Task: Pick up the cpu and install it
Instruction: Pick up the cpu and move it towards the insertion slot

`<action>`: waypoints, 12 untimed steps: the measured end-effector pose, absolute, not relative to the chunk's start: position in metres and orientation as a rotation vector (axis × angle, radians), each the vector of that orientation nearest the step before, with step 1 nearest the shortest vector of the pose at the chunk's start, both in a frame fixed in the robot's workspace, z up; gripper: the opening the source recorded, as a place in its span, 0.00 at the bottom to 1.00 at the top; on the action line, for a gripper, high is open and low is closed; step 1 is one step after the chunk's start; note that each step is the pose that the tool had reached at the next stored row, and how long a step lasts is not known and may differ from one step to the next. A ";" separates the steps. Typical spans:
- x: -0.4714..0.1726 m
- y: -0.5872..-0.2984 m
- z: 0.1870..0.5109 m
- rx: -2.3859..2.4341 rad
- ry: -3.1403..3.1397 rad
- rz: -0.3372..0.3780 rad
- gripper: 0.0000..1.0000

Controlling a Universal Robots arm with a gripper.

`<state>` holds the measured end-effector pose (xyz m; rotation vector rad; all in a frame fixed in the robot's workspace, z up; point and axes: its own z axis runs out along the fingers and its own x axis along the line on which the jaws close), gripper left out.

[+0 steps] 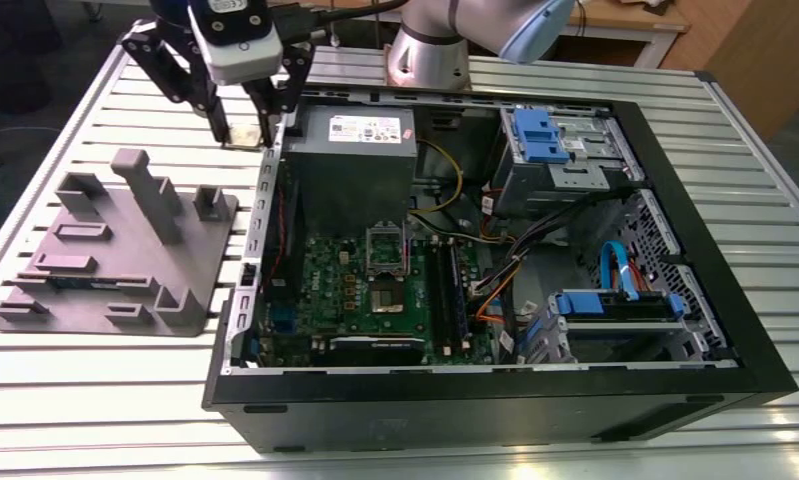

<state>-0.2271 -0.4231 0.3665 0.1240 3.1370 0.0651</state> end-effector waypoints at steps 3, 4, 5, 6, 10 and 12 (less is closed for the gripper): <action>-0.225 -0.423 0.366 0.124 3.137 0.065 0.47; -0.224 -0.423 0.366 0.124 3.137 0.065 0.47; -0.223 -0.423 0.366 0.124 3.137 0.065 0.47; -0.223 -0.423 0.366 0.124 3.137 0.065 0.47; -0.220 -0.423 0.366 0.124 3.137 0.065 0.47; -0.218 -0.423 0.366 0.124 3.137 0.065 0.47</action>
